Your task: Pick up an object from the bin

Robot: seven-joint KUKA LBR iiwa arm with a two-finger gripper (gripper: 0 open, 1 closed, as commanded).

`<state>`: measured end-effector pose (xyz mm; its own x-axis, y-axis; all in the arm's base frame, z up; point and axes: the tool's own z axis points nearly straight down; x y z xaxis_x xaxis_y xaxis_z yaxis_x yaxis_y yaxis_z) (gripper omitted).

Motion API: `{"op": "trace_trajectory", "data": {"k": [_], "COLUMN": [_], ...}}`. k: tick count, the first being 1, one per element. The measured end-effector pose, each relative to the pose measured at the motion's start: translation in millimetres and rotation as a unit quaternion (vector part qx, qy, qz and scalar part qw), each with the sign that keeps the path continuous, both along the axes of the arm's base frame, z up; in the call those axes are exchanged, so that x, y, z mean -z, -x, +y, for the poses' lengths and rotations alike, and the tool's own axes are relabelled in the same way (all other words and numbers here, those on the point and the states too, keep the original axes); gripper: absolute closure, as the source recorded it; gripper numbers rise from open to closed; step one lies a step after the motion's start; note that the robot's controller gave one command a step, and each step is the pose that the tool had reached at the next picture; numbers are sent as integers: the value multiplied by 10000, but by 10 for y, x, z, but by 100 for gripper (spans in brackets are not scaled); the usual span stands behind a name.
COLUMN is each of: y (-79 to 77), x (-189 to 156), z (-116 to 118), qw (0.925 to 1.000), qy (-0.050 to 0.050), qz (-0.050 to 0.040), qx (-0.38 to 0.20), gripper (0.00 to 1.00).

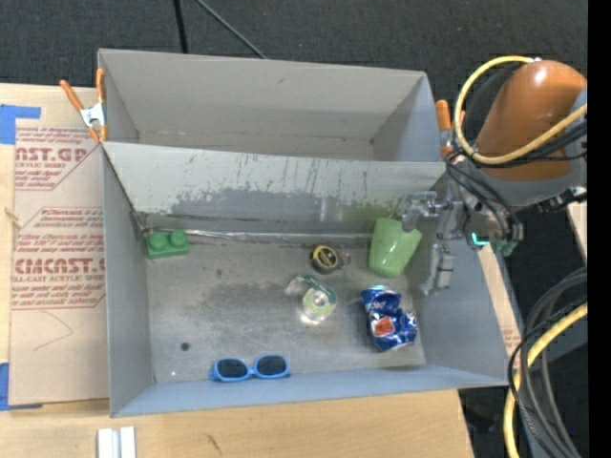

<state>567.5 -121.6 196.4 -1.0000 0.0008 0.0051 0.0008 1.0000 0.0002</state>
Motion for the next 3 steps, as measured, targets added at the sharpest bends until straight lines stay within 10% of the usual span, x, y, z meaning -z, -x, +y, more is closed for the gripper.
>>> {"op": "trace_trajectory", "data": {"k": [1, 2, 3], "y": [639, 627, 789], "x": [1225, 1209, -40], "z": [163, 154, 357], "qw": [9985, 9985, 9990], "qy": [3, 14, 7], "qz": [-27, -42, -63], "qx": [-554, -551, -433], "gripper": [0, 100, 100]}}
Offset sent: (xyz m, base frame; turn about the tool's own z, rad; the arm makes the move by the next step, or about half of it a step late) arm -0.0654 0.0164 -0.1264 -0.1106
